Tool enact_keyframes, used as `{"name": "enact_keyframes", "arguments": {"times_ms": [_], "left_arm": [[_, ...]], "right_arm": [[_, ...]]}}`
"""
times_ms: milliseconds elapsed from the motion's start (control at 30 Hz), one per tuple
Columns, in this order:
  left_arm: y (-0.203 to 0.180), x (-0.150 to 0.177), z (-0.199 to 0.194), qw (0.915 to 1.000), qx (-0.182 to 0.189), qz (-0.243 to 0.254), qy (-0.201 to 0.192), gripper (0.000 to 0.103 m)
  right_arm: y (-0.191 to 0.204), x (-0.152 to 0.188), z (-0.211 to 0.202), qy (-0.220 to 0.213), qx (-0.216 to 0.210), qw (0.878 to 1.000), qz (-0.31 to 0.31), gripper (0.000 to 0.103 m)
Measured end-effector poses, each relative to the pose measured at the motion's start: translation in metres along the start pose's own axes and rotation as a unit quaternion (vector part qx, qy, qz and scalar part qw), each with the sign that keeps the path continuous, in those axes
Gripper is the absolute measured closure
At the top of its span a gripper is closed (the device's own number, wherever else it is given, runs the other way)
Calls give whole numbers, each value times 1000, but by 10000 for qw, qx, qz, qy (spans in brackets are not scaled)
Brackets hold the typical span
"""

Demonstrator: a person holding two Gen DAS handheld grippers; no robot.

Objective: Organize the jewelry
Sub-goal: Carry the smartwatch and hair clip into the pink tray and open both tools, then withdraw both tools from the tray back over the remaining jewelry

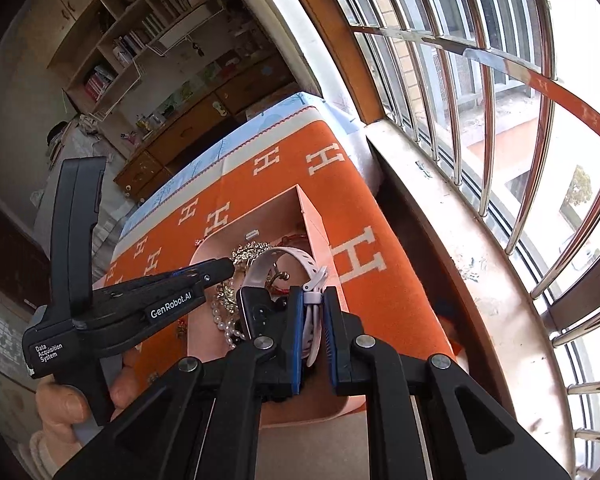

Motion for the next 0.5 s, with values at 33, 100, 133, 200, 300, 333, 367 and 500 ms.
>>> {"name": "enact_keyframes", "arguments": {"times_ms": [33, 100, 133, 200, 300, 333, 367, 500], "left_arm": [[-1, 1, -3, 10000, -3, 43, -8, 93], [-1, 2, -10, 9999, -31, 103, -69, 90], [0, 3, -14, 9999, -59, 125, -103, 88], [3, 5, -22, 9997, -106, 127, -169, 78], [11, 9, -37, 9995, -81, 63, -295, 62], [14, 11, -43, 9994, -70, 41, -332, 61], [18, 13, -47, 9993, -53, 25, -366, 61], [30, 24, -63, 9990, -35, -30, -437, 59]], "right_arm": [[2, 1, 2, 26, -9, 10000, -16, 94], [7, 2, 6, 78, -12, 9999, -73, 94], [10, 3, 8, 107, -10, 9999, -102, 94], [16, 5, 14, 183, -25, 9997, -148, 94], [24, 9, 25, 328, -60, 9992, -243, 93], [27, 11, 28, 379, -66, 9989, -278, 93], [30, 13, 32, 432, -66, 9985, -317, 93], [37, 21, 47, 701, 1, 9967, -419, 93]]}}
Point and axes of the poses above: each gripper's, at about its wrist camera, not at the fingertips, and z roughly the way its jaws point, y to its left, x to its underside, the point moved 9 cm from there along z, roughly the way its jaws point, and after that the axes turned 5 degrees about -x, right-handed, at the moved point
